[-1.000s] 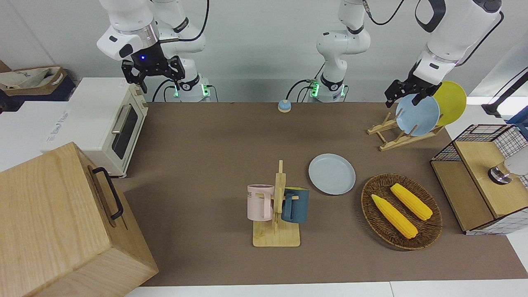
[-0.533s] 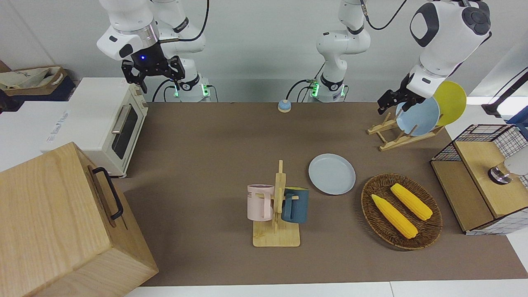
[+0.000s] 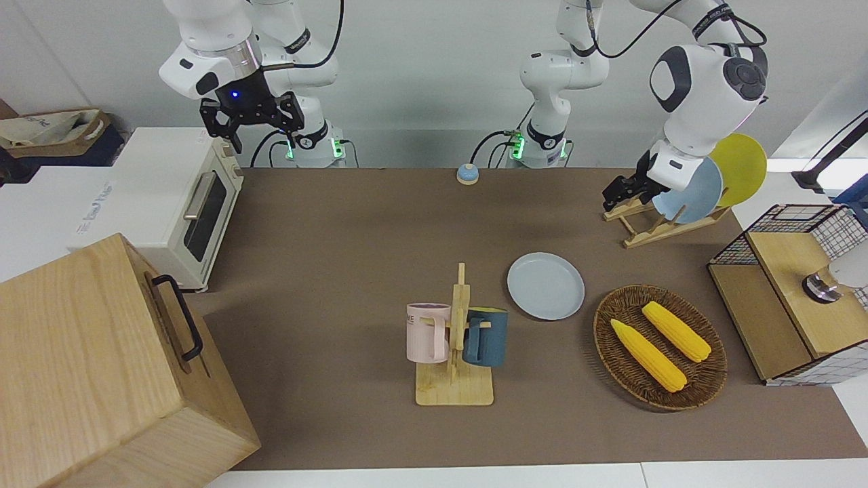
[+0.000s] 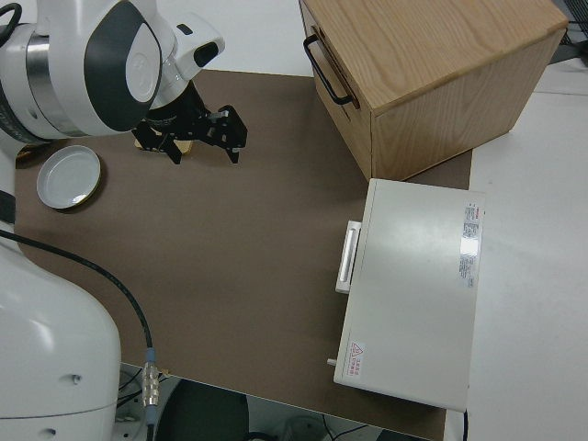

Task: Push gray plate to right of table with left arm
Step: 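Move the left gripper forward to the near edge of the gray plate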

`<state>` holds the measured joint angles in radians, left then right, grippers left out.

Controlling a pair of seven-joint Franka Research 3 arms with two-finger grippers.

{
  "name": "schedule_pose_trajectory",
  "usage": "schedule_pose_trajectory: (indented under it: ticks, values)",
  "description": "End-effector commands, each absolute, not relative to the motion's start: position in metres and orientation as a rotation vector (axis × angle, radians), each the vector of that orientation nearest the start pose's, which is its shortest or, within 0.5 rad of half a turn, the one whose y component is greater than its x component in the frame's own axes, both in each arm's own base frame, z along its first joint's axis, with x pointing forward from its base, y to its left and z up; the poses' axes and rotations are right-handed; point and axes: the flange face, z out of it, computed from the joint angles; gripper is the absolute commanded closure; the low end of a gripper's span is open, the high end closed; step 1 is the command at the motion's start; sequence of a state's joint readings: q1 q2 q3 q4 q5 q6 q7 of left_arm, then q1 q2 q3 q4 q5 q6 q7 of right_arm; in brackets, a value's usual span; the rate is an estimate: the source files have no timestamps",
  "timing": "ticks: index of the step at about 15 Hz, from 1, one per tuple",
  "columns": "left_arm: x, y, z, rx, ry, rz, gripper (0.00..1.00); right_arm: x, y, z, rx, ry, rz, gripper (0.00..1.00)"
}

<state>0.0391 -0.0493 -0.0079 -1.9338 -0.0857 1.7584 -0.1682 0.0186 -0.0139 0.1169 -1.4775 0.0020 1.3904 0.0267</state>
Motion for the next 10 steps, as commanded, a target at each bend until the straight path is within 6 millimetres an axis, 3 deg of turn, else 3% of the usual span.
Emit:
schedule_pose_trajectory:
  ticks: [1,7,10]
  values:
    - [0.520,0.004,0.474,-3.196,-0.426,0.160,0.00,0.524,0.070,0.664,-3.131,-0.159,0.121,0.017]
    - [0.512,-0.009,0.427,-3.188,-0.464,0.124,0.00,0.524,0.070,0.664,-3.131,-0.159,0.121,0.017]
    - [0.513,-0.023,0.413,-3.181,-0.497,0.099,0.00,0.524,0.070,0.664,-3.131,-0.159,0.121,0.017]
